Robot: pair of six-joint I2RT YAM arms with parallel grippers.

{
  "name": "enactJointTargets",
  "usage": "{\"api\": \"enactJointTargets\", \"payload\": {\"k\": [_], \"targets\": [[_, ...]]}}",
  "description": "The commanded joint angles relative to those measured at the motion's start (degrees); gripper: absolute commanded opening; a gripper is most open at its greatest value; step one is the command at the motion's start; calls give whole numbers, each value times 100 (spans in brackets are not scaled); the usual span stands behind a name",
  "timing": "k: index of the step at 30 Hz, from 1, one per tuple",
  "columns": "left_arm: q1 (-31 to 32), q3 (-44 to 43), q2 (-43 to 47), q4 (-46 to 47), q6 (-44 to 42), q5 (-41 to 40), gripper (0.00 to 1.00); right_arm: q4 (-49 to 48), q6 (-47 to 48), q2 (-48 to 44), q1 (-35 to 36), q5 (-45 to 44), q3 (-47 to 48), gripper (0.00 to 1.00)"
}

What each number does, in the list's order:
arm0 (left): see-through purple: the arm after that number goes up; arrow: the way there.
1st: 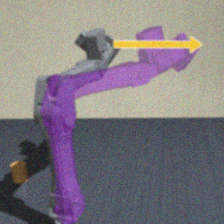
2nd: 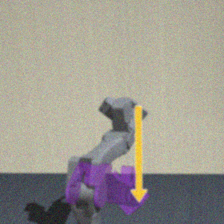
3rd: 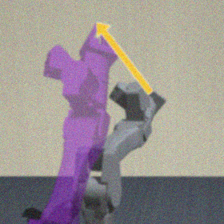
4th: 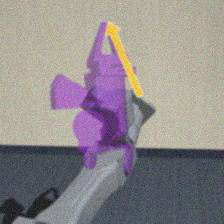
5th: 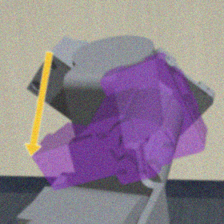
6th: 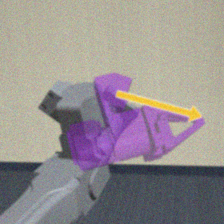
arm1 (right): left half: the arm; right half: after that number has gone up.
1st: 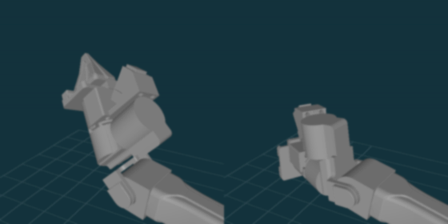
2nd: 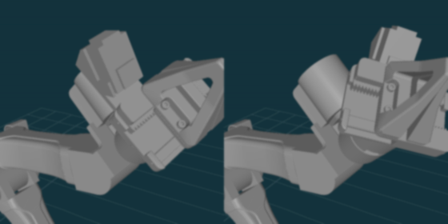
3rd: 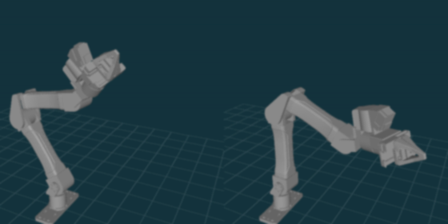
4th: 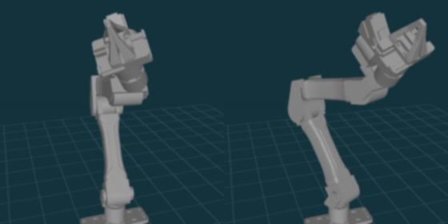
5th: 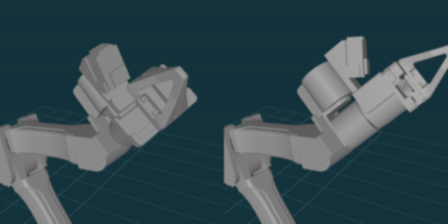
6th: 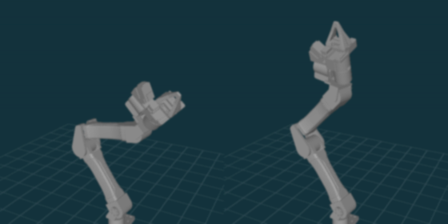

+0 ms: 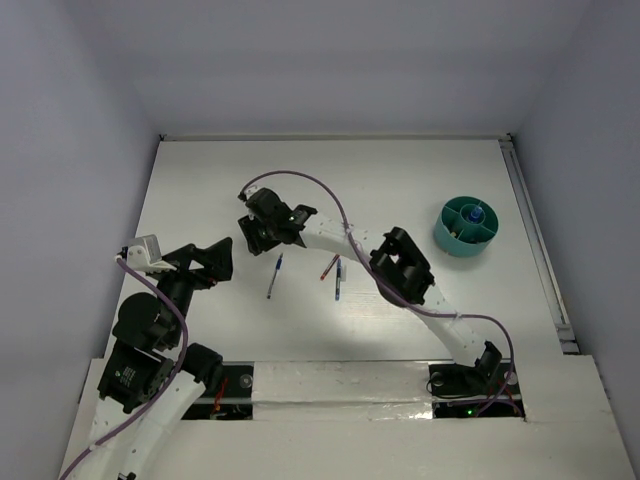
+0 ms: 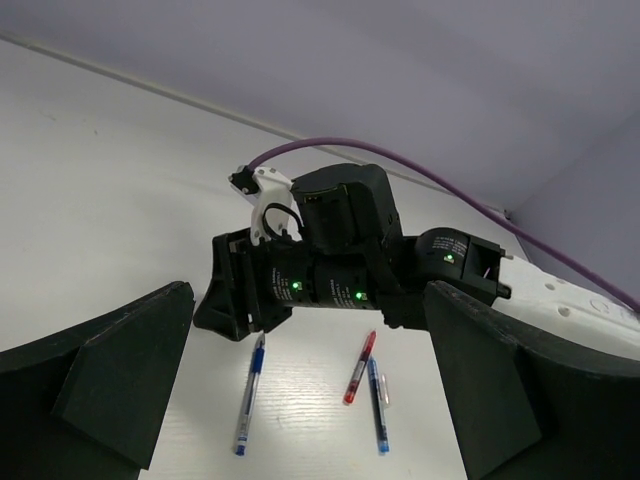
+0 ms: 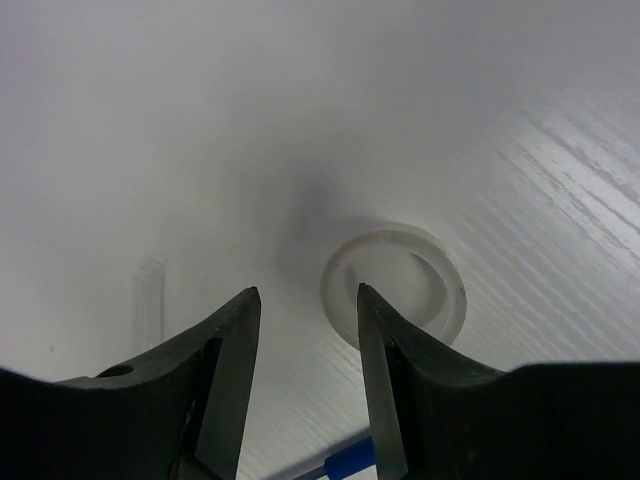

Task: Sort the stationery into containers
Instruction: Pick up the stationery from the center of the board, then place the stationery in the storage box.

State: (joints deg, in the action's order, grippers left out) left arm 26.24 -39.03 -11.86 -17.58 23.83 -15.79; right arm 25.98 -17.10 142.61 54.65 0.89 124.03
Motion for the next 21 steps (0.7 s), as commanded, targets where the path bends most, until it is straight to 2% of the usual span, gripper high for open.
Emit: {"api": "enactJointTargets", "payload": {"k": [1,3,6,8,11,14,15,16,17,18,19,20,21], "targets": [[-22,-88,52,317,-90,85,99,30,23,162,81,333,306,49],[-22,-88,61,308,-81,94,99,21,32,206,81,220,236,39],[-22,-79,69,308,-90,103,99,13,84,215,81,-53,140,14],[-22,-79,61,317,-90,111,99,-40,137,163,81,-280,25,13],[-22,-79,43,317,-90,129,99,-163,155,48,81,-457,-71,0],[-22,-70,61,326,-107,138,99,-391,6,-337,81,-484,-377,0],[-22,-79,43,317,-116,146,99,-835,-38,-565,2,-397,-640,0],[-22,-79,34,326,-116,164,99,-1170,-100,-1202,-103,-283,-982,0],[-22,-70,34,334,-116,182,99,-1487,-274,-1574,-191,14,-1743,0],[-22,-70,17,343,-125,199,99,-2082,-380,-1952,-296,191,-2116,0],[-22,-70,8,352,-142,260,99,-2340,-495,-2739,-558,280,-2485,0],[-22,-61,-9,361,-160,304,99,-2526,-600,-3147,-726,446,-2854,0],[-22,-61,-62,370,-169,331,99,-3058,-836,-3543,-928,561,-3615,0]]}}
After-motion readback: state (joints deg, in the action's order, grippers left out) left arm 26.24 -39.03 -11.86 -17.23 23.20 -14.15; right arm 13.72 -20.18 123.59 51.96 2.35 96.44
